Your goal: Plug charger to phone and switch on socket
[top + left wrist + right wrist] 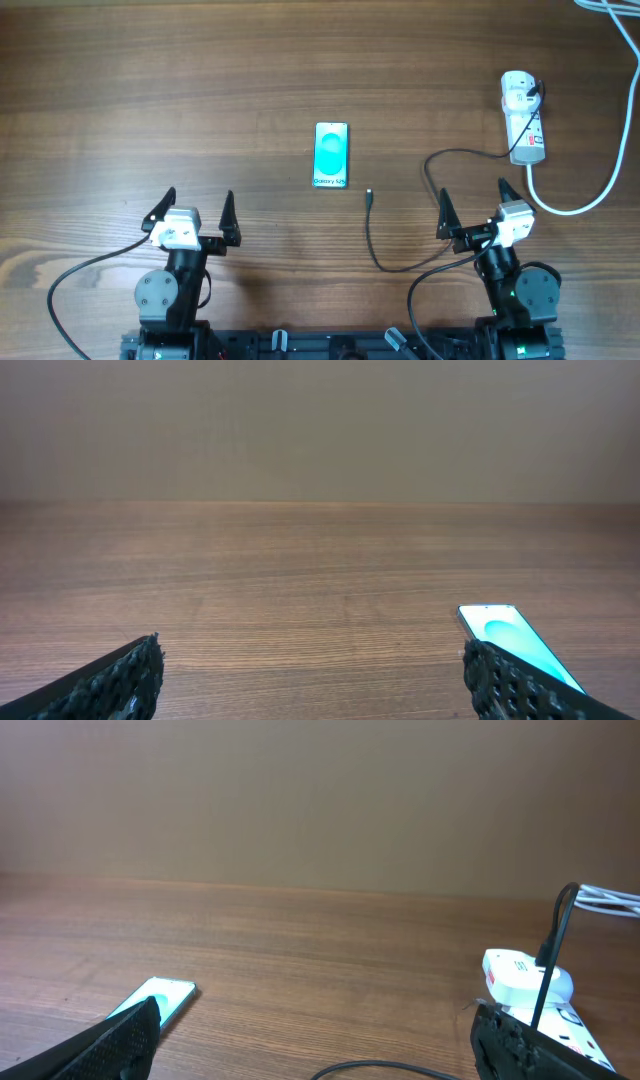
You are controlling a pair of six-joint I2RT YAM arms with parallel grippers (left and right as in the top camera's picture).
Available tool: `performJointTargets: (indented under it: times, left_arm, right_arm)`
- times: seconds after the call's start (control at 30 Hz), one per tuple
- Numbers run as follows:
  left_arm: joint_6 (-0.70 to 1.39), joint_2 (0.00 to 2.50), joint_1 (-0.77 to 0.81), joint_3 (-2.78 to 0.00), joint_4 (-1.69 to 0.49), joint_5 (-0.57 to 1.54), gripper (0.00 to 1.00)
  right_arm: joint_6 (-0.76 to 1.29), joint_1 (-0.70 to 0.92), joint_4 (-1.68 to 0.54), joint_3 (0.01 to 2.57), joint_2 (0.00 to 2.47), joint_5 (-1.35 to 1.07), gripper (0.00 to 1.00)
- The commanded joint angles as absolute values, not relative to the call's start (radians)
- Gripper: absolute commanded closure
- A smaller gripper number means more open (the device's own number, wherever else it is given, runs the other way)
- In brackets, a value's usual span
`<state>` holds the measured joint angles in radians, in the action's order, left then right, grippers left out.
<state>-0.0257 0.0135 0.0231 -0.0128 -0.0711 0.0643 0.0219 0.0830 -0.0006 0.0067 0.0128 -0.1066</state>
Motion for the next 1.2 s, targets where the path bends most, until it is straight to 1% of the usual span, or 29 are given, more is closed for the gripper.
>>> performJointTargets:
  times: [0.0,0.07,0.1,0.2,0.23,0.27,0.33,0.47,0.53,0.6,0.7,0.73,0.77,0.8,0.83,0.9,0.97,1.07,1.17]
  left_arm:
    - [0.071,0.007,0.022,-0.006,-0.055,0.221,0.0]
    - [0.213,0.007,0.022,-0.006,-0.036,0.392,0.0]
    - [0.231,0.007,0.022,-0.006,-0.009,0.427,0.0]
    - [0.298,0.007,0.022,-0.006,0.14,0.43,0.0]
    - [0.316,0.007,0.022,-0.006,0.221,0.43,0.0]
    - [0.323,0.007,0.022,-0.007,0.312,0.43,0.0]
    - [0.323,0.007,0.022,-0.023,0.417,0.429,0.0]
    - [0.321,0.016,0.022,-0.126,0.423,0.383,0.0]
    - [0.319,0.06,0.022,-0.223,0.394,0.381,0.0]
    - [0.319,0.127,0.021,-0.348,0.286,0.381,0.0]
    - [0.257,0.247,0.021,-0.554,0.022,0.381,0.0]
    - [0.207,0.312,0.021,-0.657,-0.131,0.373,0.0]
    - [0.183,0.398,0.021,-0.786,-0.327,0.32,0.0]
    - [0.182,0.555,0.021,-0.989,-0.618,0.253,0.0]
    - [0.183,0.631,0.021,-1.081,-0.725,0.253,0.0]
    - [0.192,0.749,0.021,-1.208,-0.844,0.285,0.0]
    - [0.189,0.827,0.021,-1.283,-0.92,0.369,0.0]
    - [0.191,0.897,0.026,-1.295,-0.938,0.46,0.0]
    - [0.195,0.968,0.069,-1.304,-0.978,0.43,0.01]
  right_arm:
    - [0.028,0.088,0.003,0.005,0.009,-0.093,0.0]
    - [0.028,0.088,0.003,0.005,0.009,-0.093,0.0]
    - [0.029,0.088,0.003,0.005,0.009,-0.093,0.0]
    - [0.028,0.088,0.003,0.005,0.009,-0.093,0.0]
    - [0.028,0.088,0.003,0.005,0.009,-0.093,0.0]
    - [0.028,0.088,0.003,0.005,0.009,-0.093,0.0]
    - [0.028,0.088,0.003,0.005,0.009,-0.093,0.0]
    - [0.028,0.088,0.003,0.005,0.009,-0.093,0.0]
    - [0.028,0.088,0.003,0.005,0.009,-0.093,0.0]
    - [0.028,0.088,0.003,0.005,0.009,-0.093,0.0]
    - [0.028,0.088,0.003,0.005,0.009,-0.093,0.0]
    - [0.028,0.088,0.003,0.005,0.009,-0.093,0.0]
    - [0.028,0.088,0.003,0.005,0.009,-0.093,0.0]
    - [0.028,0.088,0.003,0.005,0.009,-0.093,0.0]
    - [0.029,0.088,0.003,0.005,0.009,-0.093,0.0]
    - [0.028,0.088,0.003,0.005,0.009,-0.093,0.0]
    - [0.028,0.088,0.003,0.005,0.009,-0.093,0.0]
    - [0.028,0.088,0.003,0.005,0.009,-0.093,0.0]
    - [0.028,0.088,0.003,0.005,0.009,-0.093,0.0]
